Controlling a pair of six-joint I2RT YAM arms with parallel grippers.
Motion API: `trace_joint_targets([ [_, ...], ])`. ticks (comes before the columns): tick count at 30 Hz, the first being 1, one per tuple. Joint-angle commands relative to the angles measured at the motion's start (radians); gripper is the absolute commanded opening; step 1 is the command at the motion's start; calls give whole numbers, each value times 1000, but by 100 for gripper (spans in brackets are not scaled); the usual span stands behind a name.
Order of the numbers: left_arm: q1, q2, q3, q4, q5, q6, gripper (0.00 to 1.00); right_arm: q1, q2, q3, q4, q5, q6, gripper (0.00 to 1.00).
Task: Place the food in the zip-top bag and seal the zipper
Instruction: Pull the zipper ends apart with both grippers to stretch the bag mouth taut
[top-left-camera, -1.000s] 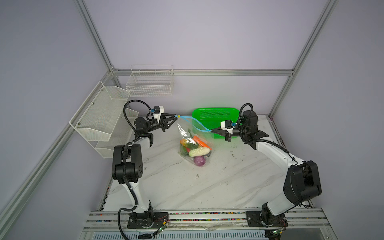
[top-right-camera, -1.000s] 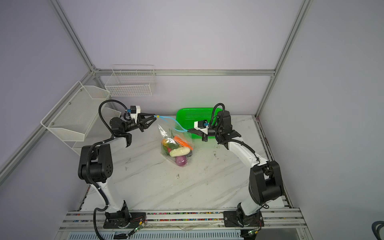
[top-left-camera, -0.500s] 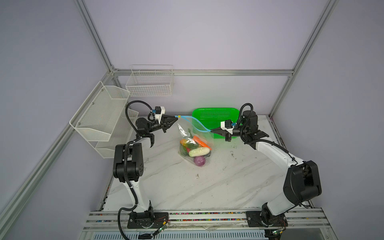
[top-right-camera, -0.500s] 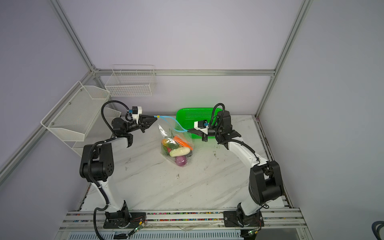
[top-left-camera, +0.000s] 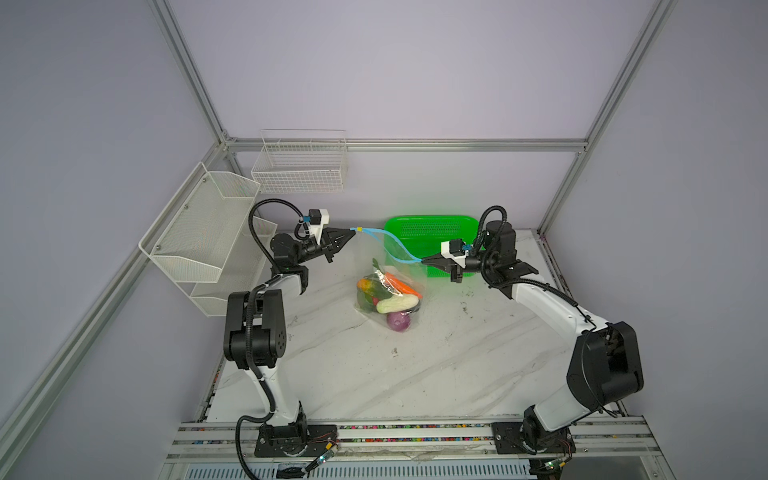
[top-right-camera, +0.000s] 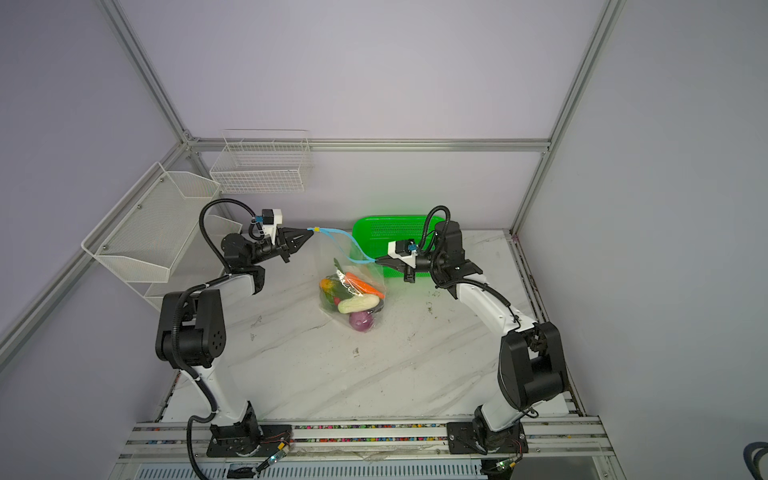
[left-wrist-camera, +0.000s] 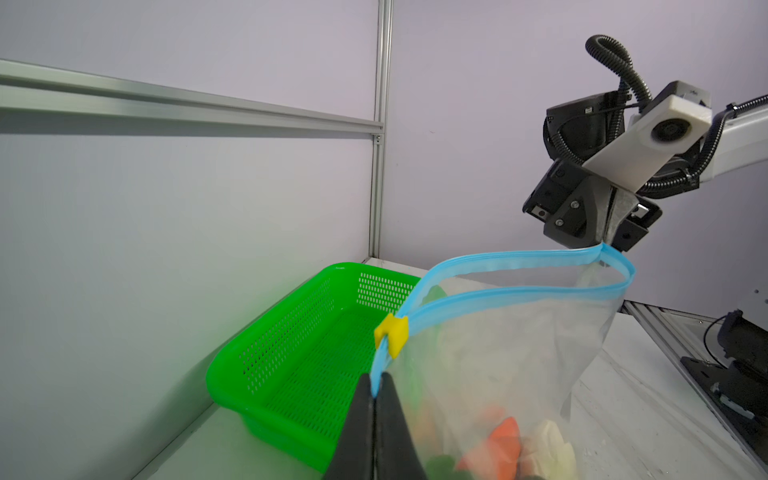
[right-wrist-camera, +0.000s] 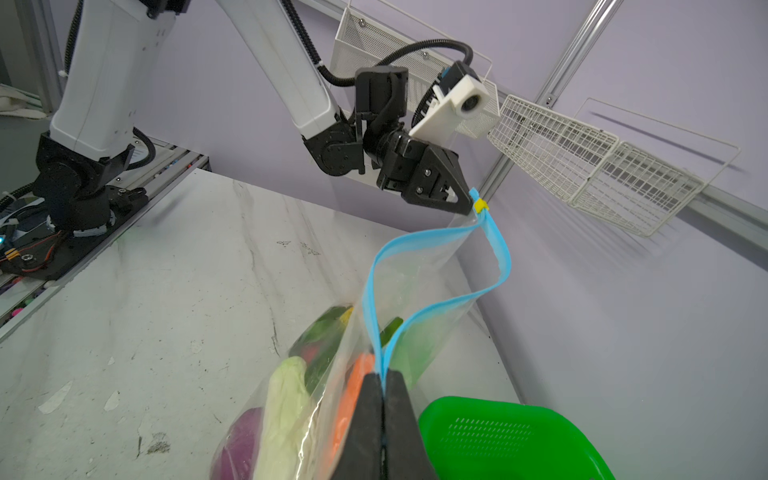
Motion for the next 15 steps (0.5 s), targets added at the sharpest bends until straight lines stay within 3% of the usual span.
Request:
trace_joint_targets([
  [1,-5,-171,-90,-15,-92,19,0,-5,-53,36,-19,25,43,0],
  [10,-32,-512,-374,-207,-306,80,0,-5,-155,53,-79,113,144,0],
  [15,-72,-646,-485,-289,-353,89,0,-5,-199,48,-108,161,169,0],
])
